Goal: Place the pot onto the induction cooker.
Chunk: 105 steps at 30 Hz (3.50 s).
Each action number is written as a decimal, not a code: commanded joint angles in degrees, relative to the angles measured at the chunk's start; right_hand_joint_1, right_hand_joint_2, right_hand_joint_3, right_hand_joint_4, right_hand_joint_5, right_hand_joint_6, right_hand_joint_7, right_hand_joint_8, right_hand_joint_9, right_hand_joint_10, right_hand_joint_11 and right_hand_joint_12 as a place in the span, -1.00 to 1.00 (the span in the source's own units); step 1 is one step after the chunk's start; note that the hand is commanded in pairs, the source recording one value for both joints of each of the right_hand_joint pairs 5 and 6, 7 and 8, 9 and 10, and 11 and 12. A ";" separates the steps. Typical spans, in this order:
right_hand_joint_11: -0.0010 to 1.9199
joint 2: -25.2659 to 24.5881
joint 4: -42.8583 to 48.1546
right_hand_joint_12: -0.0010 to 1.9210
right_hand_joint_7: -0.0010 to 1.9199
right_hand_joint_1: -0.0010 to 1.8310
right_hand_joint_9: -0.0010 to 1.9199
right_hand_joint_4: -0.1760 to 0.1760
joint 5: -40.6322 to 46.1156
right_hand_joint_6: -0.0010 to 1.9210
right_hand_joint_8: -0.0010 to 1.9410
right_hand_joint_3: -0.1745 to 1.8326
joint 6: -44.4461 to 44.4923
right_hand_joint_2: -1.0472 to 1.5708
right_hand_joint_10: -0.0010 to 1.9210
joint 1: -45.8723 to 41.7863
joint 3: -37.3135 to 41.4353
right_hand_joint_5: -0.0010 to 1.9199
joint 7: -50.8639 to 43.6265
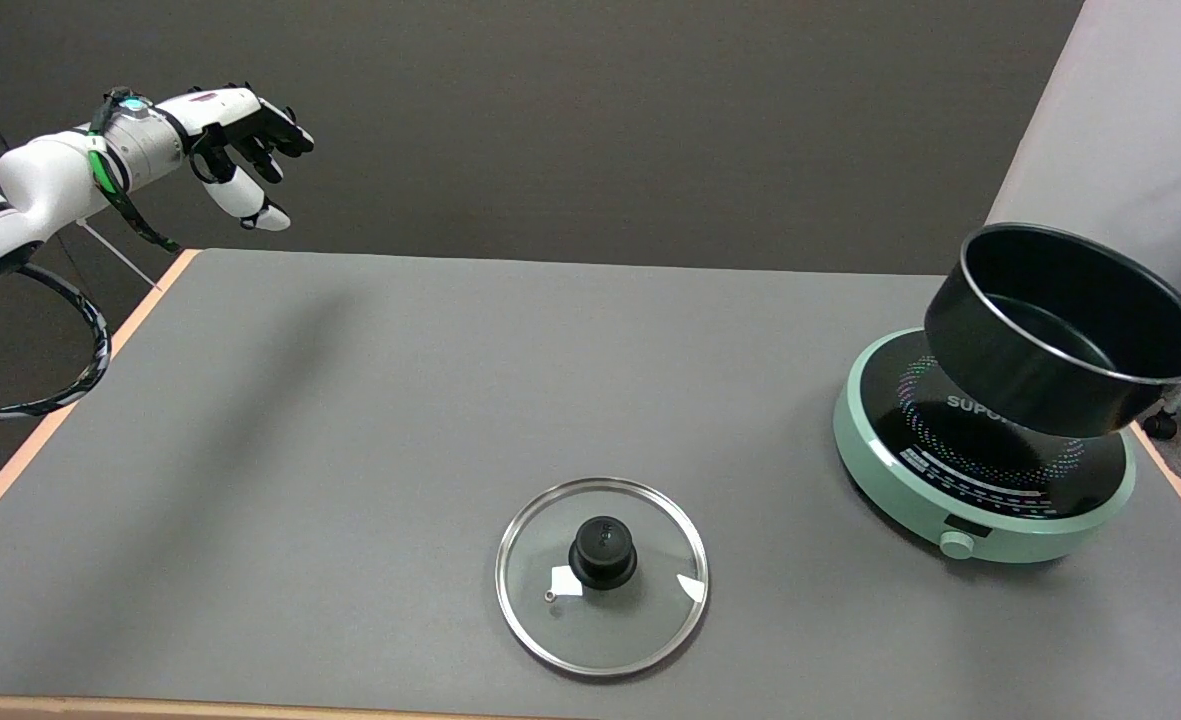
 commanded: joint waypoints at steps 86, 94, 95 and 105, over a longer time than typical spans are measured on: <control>0.68 5.19 0.19 0.68 0.68 0.11 0.68 -0.60 -57.79 0.68 0.66 0.31 -56.53 0.50 0.68 -0.66 -35.39 0.68 18.27; 0.69 7.07 0.19 0.69 0.69 0.11 0.69 -0.61 -51.74 0.69 0.67 0.32 -59.39 0.51 0.69 0.52 -39.21 0.69 20.87; 0.70 7.40 0.19 0.70 0.70 0.11 0.70 -0.60 -51.11 0.70 0.68 0.31 -60.11 0.51 0.70 0.74 -39.78 0.70 21.02; 0.72 9.37 0.19 0.72 0.72 0.10 0.72 -0.59 -49.75 0.72 0.71 0.28 -56.35 0.55 0.72 1.25 -37.29 0.72 22.86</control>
